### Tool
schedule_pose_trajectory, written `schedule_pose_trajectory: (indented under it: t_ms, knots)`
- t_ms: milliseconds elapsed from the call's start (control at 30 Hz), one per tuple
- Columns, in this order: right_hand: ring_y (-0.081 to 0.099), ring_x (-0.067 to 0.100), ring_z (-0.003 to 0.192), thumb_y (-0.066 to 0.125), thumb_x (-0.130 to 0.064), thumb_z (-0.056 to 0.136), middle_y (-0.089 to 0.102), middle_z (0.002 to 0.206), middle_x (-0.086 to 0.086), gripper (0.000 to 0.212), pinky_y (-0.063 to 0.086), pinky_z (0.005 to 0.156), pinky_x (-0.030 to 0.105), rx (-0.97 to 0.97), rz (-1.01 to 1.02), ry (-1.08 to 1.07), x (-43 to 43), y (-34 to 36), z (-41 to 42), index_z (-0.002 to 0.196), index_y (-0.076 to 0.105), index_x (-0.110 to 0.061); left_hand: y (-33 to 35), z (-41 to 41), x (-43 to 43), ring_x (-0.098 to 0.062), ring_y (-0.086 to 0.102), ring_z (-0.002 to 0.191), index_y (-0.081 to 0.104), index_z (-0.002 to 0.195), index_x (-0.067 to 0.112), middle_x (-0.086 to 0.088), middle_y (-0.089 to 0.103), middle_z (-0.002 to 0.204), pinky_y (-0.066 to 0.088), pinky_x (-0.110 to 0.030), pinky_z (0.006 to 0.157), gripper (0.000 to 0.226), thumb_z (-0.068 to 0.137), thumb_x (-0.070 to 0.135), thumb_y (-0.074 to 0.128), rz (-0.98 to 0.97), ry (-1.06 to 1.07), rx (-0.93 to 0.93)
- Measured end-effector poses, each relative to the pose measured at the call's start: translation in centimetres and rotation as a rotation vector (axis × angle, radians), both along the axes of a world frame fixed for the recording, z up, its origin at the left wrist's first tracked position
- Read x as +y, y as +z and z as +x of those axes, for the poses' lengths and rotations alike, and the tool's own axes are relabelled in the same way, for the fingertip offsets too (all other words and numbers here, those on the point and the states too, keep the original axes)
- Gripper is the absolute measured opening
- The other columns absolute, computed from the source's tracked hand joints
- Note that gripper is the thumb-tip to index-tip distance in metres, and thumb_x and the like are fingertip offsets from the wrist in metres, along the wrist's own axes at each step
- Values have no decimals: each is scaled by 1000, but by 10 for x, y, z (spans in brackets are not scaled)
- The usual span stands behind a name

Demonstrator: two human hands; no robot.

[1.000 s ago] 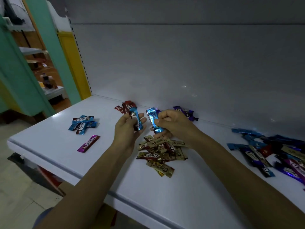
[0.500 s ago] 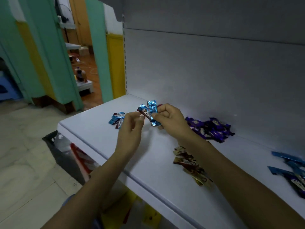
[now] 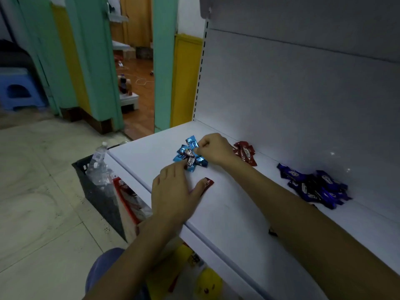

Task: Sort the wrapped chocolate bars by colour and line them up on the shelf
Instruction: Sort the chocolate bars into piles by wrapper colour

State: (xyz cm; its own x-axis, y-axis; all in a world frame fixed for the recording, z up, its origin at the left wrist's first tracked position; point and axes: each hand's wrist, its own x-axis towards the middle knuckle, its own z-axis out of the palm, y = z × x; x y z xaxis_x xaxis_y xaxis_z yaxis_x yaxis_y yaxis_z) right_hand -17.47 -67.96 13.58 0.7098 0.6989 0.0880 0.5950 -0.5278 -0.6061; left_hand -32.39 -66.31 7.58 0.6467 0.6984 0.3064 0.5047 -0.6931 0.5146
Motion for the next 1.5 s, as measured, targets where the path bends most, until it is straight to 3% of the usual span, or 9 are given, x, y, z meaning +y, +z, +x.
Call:
schedule_pose_trajectory:
  t_ms: [133,267,467,600,900,1000,1267,1400,1500]
  knots:
    - [60,19,79,67,-21,84,64,76,-1,11,49,72,32,37,-7,8,6,-1,7,74,67,-16,-4,2,2,-15,41,129,37,140,24,5,46,141,30,-32,109,73,85,71,41,9,5,14]
    - [61,22,85,56,-10,90,68,100,17,20,49,79,33,111,132,-31,14,11,14,97,68,4,-2,3,2,-16,42,128,38,140,23,4,47,141,30,-33,109,74,84,71,41,11,-3,-4]
    - [63,19,92,61,-23,87,71,101,1,18,53,87,39,62,-85,-40,26,-13,19,97,74,-16,-3,3,2,-17,43,127,39,139,24,5,47,141,31,-35,110,77,81,75,39,-32,0,24]
    - [60,18,102,56,-23,93,66,115,2,22,51,91,38,64,56,-42,14,-14,19,110,68,-18,-1,2,3,-16,42,126,38,139,24,4,47,140,31,-35,108,74,84,73,40,1,-17,21]
    - [27,26,140,56,-35,91,34,151,8,58,18,115,39,-462,-50,-14,-89,1,5,144,37,-23,30,13,-19,-20,24,143,30,147,19,-2,30,155,17,-43,117,64,94,51,47,214,-219,39]
    - [20,25,143,55,-36,92,26,154,10,62,14,117,40,-508,-85,-89,-141,5,4,147,31,-23,44,31,-49,-23,23,144,30,147,16,-5,29,156,19,-42,116,64,95,48,48,266,-332,4]
    - [31,27,138,60,-32,90,37,149,12,57,21,112,37,-446,-78,-471,-322,-6,0,142,41,-21,44,90,-188,-39,57,111,55,126,-2,-22,59,124,47,-45,93,59,81,36,54,226,-788,-152]
    - [43,34,128,57,-37,85,50,136,14,54,34,105,44,-375,-87,-725,-420,-22,-11,135,51,-17,40,111,-274,-29,34,136,35,144,7,-12,38,149,28,-36,110,66,91,37,60,177,-1028,-93]
    - [52,34,115,55,-36,82,58,124,13,50,41,97,45,-384,-70,-914,-480,-34,-23,127,57,-15,28,121,-327,-25,27,139,26,148,14,-6,29,154,29,-36,110,77,89,51,58,152,-1128,32]
